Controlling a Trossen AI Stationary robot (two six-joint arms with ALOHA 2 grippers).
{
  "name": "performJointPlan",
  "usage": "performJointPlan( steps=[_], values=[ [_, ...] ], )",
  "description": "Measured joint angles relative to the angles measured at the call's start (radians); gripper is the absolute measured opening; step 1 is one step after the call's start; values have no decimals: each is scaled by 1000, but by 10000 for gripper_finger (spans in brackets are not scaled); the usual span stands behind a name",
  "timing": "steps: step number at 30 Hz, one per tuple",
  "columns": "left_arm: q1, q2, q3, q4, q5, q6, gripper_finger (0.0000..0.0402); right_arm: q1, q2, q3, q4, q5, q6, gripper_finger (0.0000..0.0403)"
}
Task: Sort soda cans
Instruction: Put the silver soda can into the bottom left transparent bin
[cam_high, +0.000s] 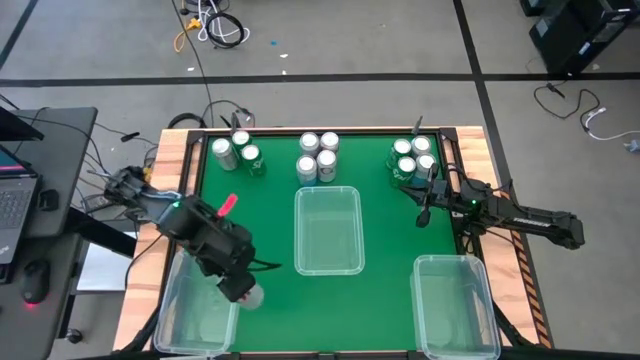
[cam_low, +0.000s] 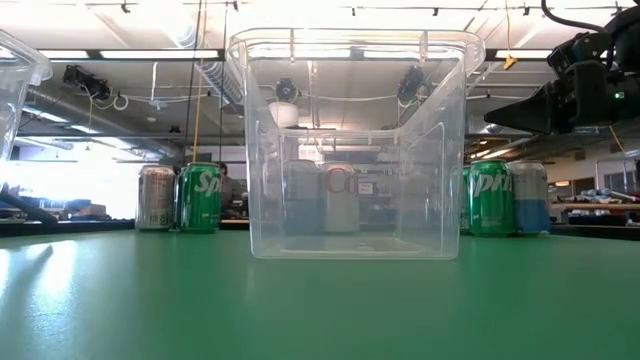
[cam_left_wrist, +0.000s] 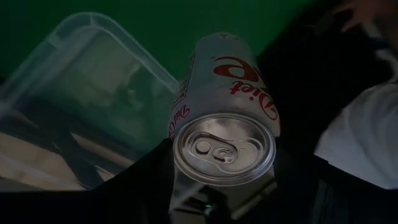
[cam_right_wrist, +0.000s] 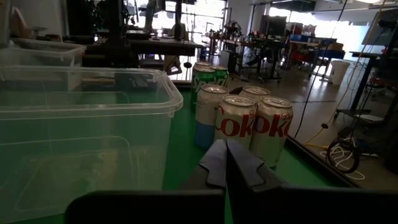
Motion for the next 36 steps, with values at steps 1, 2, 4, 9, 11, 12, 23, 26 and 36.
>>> performJointPlan(
  steps=[1, 2, 4, 9, 11, 12, 23, 26, 36],
  values=[
    [-5, 0, 17, 1, -4, -22, 229, 0, 0, 0, 0, 0, 0, 0],
    [-9, 0, 33, 4, -8, -37, 229, 0, 0, 0, 0, 0, 0, 0],
    [-10, 0, 57, 2, -7, -57, 229, 0, 0, 0, 0, 0, 0, 0],
    [-9, 0, 84, 4, -2, -87, 229, 0, 0, 0, 0, 0, 0, 0],
    [-7, 0, 84, 0, 3, -87, 229, 0, 0, 0, 0, 0, 0, 0],
    [-4, 0, 84, 0, 5, -80, 229, 0, 0, 0, 0, 0, 0, 0],
    [177, 0, 84, 3, -50, 244, 229, 0, 0, 0, 0, 0, 0, 0],
    [252, -1, 84, 3, -54, 390, 229, 0, 0, 0, 0, 0, 0, 0],
    [371, -92, 82, 1, -130, 624, 229, 0, 0, 0, 0, 0, 0, 0]
  ],
)
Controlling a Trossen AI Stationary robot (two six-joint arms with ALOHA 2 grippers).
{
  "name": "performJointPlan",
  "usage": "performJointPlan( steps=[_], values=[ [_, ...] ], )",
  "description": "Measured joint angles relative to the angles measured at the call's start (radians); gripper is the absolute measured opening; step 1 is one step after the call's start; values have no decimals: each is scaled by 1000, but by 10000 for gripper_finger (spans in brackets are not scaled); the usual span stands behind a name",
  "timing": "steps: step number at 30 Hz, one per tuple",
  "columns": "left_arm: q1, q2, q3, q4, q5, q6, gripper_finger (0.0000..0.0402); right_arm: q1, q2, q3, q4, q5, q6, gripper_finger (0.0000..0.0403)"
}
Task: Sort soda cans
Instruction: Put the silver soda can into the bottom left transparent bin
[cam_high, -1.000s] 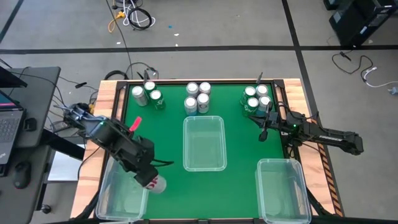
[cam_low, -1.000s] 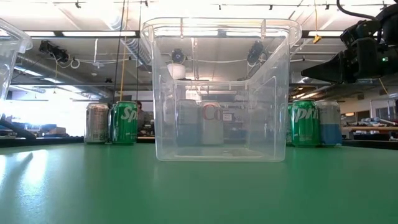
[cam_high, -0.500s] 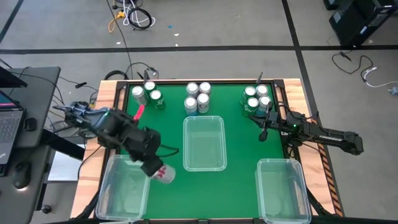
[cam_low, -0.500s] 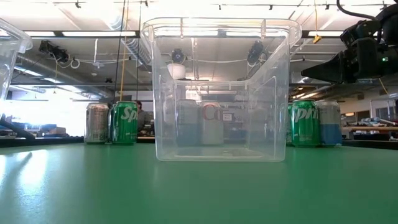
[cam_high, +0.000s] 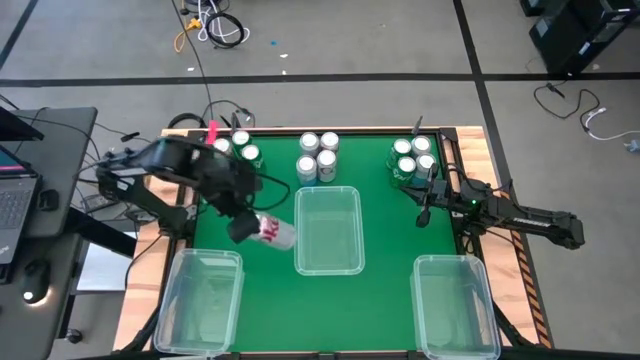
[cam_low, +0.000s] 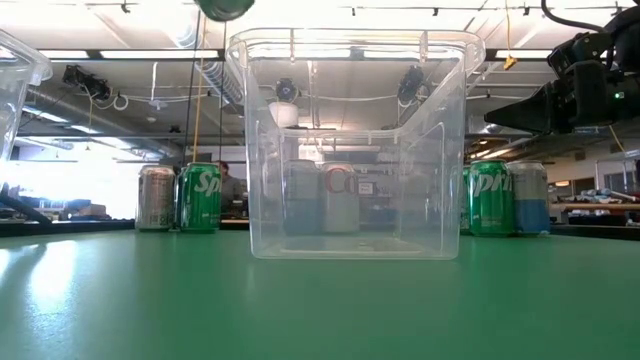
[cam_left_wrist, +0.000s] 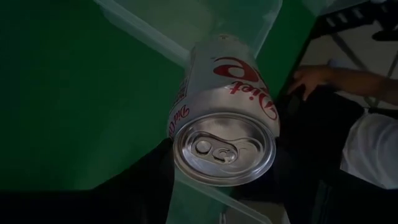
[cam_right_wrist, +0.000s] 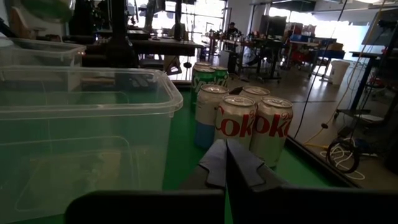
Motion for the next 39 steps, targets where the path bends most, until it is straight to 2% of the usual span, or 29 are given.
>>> performJointPlan(
  steps=[5, 12, 18, 34, 39],
  values=[
    [-45, -47, 0, -1, -54, -36, 229, 0, 0, 0, 1, 0, 0, 0],
    [-153, -44, 0, 2, -72, -65, 229, 0, 0, 0, 1, 0, 0, 0],
    [-206, -40, 0, 2, -133, -74, 229, 0, 0, 0, 0, 0, 0, 0],
    [-231, -24, 0, 1, -151, -14, 229, 0, 0, 0, 0, 0, 0, 0],
    [-231, -24, -1, 1, -142, -11, 229, 0, 3, 0, 140, 39, 27, 0]
  ],
)
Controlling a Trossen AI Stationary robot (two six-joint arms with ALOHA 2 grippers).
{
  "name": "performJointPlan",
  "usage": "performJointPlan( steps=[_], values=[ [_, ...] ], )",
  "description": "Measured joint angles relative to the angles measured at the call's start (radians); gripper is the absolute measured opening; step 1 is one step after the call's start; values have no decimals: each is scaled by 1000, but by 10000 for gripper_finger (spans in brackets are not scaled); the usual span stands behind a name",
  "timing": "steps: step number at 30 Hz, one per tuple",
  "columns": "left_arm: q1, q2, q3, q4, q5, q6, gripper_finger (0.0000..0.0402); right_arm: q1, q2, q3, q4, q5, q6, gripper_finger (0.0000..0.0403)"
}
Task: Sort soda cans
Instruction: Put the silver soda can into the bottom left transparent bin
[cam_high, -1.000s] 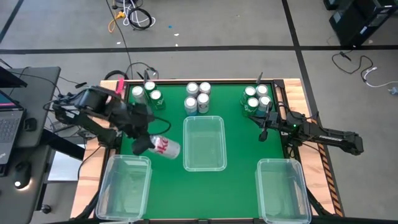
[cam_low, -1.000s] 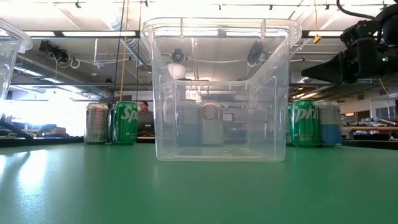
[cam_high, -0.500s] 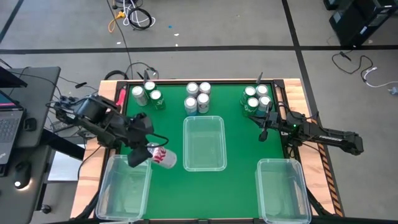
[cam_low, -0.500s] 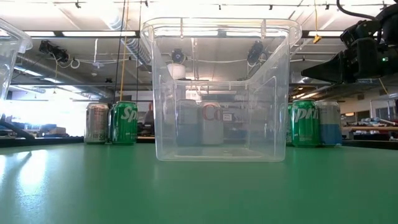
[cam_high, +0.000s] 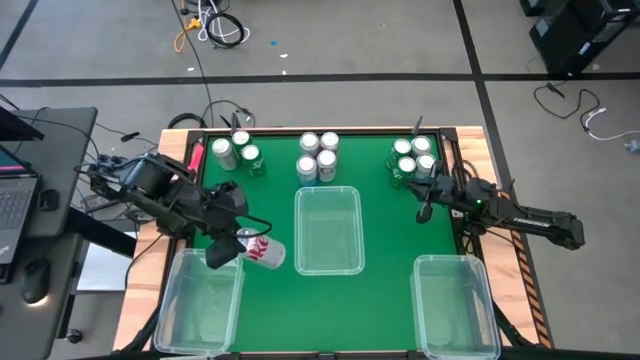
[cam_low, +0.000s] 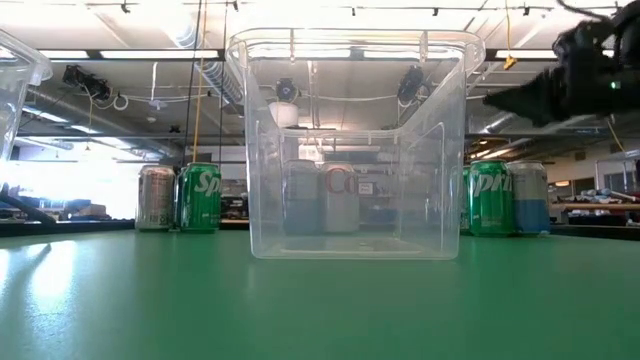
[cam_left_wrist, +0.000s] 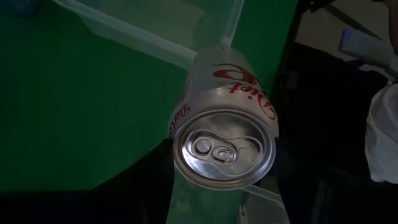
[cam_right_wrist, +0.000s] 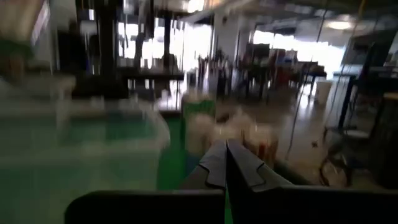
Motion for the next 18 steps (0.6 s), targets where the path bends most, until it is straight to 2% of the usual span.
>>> performJointPlan(
  steps=[9, 14, 18],
  values=[
    [5, 77, 0, 1, -9, 117, 229, 2, 0, 0, 252, -25, 263, 0],
    [9, 159, 0, 1, -11, 203, 229, 2, 3, 0, 251, -48, 335, 0],
    [9, 231, -1, 3, 33, 229, 229, 2, 3, 0, 224, -85, 375, 0]
  ],
)
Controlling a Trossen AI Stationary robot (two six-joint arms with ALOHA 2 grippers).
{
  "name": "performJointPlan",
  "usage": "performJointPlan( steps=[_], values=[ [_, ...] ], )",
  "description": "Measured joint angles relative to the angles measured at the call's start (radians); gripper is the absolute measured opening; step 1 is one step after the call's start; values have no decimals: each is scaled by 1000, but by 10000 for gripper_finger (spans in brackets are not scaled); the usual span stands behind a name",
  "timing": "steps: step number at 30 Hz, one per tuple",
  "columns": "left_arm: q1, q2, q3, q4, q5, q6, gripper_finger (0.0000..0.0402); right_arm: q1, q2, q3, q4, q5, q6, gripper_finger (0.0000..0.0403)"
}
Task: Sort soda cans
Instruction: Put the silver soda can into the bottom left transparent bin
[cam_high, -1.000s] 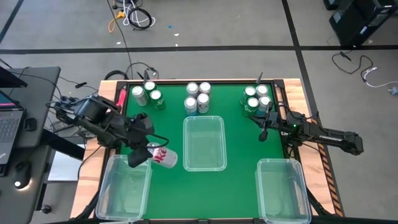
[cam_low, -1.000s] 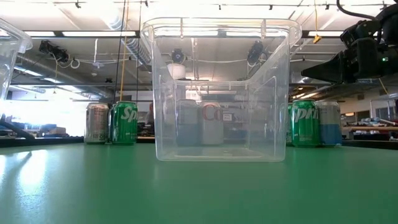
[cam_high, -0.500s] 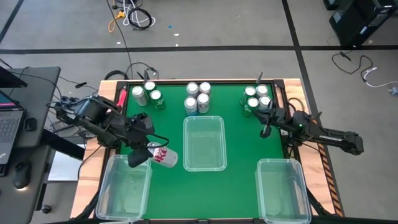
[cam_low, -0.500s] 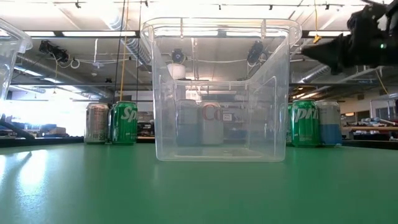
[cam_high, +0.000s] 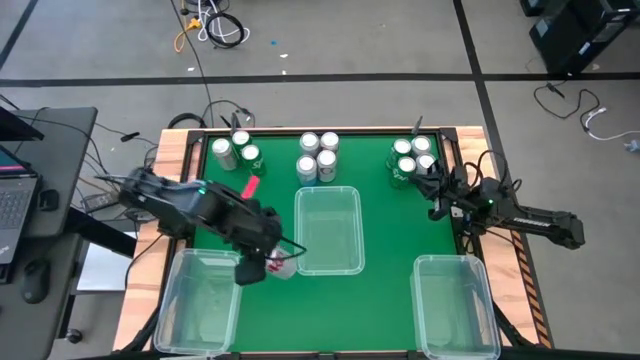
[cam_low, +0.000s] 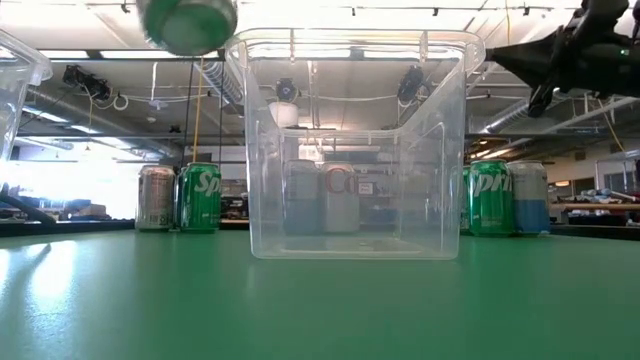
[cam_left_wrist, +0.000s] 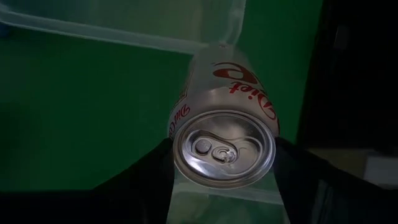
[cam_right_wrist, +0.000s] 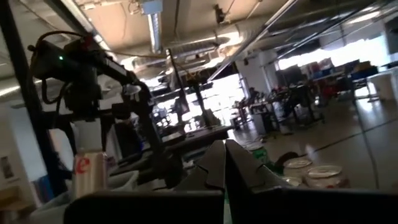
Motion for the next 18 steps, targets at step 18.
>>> performJointPlan(
  steps=[18],
  values=[
    [-61, 344, 0, 1, 72, 110, 229, 0, 0, 0, -11, -17, -9, 0]
  ],
)
